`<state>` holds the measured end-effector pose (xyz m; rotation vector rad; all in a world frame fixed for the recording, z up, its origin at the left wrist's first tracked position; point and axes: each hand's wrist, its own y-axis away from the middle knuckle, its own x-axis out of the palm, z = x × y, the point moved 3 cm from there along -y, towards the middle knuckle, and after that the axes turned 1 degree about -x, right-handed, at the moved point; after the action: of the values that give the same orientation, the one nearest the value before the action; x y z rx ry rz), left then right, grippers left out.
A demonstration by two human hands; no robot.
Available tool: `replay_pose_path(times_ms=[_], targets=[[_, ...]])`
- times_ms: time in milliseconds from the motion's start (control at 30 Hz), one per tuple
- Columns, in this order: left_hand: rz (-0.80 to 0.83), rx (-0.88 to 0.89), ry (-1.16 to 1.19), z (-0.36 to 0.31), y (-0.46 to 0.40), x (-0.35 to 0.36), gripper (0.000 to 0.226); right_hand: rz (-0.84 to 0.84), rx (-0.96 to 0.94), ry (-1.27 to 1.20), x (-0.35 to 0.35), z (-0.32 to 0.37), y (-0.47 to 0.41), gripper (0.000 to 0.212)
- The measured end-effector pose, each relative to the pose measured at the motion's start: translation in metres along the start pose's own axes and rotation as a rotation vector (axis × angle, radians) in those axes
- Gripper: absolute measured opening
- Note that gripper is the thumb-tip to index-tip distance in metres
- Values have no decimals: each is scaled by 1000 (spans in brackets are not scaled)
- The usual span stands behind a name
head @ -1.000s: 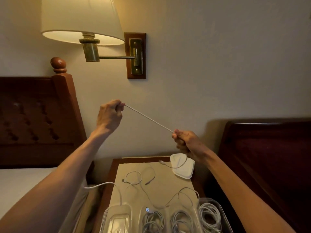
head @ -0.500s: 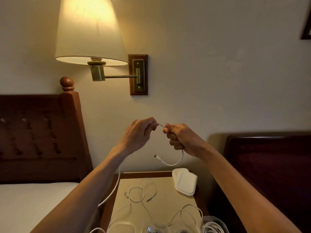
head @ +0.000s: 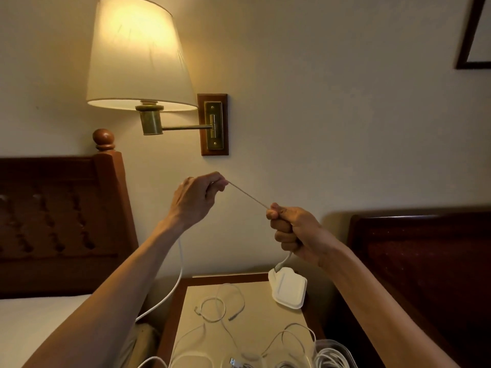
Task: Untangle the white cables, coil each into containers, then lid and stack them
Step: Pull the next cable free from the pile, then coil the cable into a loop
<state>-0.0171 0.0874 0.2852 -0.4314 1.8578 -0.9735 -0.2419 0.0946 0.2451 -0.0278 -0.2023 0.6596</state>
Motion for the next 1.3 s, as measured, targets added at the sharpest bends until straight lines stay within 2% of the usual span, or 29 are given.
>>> replay_pose_path(times_ms=[167, 267, 400, 500, 600, 767, 800, 833, 933, 967, 1000, 1067, 1133, 1200, 1300], targets=[[16, 38, 15, 2, 2, 2, 18, 69, 51, -124, -4, 10, 9, 40], [6, 42, 47, 2, 5, 5, 26, 137, 101, -173, -5, 13, 9, 39], [-17, -35, 102, 16, 3, 9, 32, 208, 143, -252, 0, 22, 5, 38], [15, -100, 197, 14, 11, 13, 35, 159, 31, -343, 1, 39, -3, 31], [87, -113, 299, 5, 34, 26, 31, 78, -82, -447, -7, 58, -16, 32], [60, -424, 481, 7, 74, 44, 37, -19, -190, -485, -25, 79, -26, 32], [114, -448, 442, 1, 75, 44, 38, -39, -211, -459, -24, 80, -27, 31], [235, -451, 383, -10, 73, 43, 38, -57, -230, -423, -23, 80, -29, 30], [826, -330, 153, -57, 62, 33, 39, -103, -270, -171, -16, 72, -35, 29], [931, -264, 104, -72, 56, 26, 41, -124, -280, -45, -13, 68, -36, 29], [962, -200, 88, -85, 49, 18, 42, -134, -280, 65, -10, 64, -37, 30], [871, -111, 78, -104, 29, 0, 43, -120, -256, 239, -3, 55, -37, 33], [619, -12, 27, -106, 6, -12, 39, -103, -249, 377, 1, 50, -35, 35], [346, 89, -28, -101, -12, -22, 32, -63, -248, 414, 4, 50, -32, 37], [137, 184, -4, -89, -23, -21, 29, -28, -239, 365, 4, 52, -29, 38]])
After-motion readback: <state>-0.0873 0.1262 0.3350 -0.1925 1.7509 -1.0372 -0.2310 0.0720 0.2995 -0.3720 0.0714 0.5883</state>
